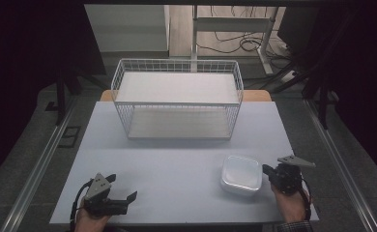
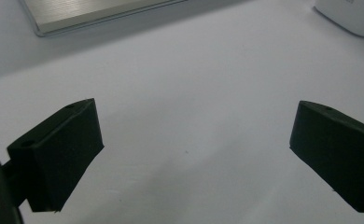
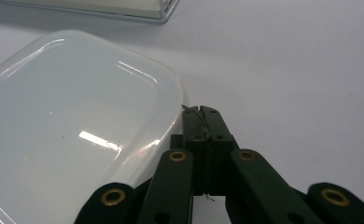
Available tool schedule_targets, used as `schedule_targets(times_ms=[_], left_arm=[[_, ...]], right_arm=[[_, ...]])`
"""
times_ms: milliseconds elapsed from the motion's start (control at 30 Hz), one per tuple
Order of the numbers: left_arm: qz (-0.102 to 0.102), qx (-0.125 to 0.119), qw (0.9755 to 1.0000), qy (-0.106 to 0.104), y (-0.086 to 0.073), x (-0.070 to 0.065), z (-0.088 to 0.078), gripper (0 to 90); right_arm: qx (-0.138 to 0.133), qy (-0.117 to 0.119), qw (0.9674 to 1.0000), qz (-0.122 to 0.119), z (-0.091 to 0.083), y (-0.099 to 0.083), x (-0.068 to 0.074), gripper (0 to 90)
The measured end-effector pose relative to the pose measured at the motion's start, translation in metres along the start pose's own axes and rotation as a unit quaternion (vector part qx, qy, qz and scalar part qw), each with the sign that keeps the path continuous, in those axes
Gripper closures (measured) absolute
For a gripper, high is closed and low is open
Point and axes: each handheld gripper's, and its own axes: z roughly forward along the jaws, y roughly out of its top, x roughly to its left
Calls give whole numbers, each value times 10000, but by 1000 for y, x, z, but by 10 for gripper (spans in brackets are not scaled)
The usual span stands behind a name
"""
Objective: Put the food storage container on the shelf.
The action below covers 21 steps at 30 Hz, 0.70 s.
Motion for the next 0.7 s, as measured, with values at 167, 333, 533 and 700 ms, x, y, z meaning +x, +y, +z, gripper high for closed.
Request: schedule_targets(times_ms=[167, 333, 533, 700], left_arm=[[-2, -7, 10000, 0, 0, 0, 0, 19], [20, 1, 10000, -7, 1, 0, 0, 20], [-45, -39, 10000, 11, 1, 1, 0, 23], [-78, -155, 9998, -13, 1, 2, -1, 23]], right_arm=[[69, 31, 10000, -45, -9, -7, 6, 890], [38, 212, 9997, -79, -11, -8, 16, 890], [87, 474, 9986, -203, 3, 0, 30, 890], [197, 790, 9961, -339, 19, 6, 50, 890]])
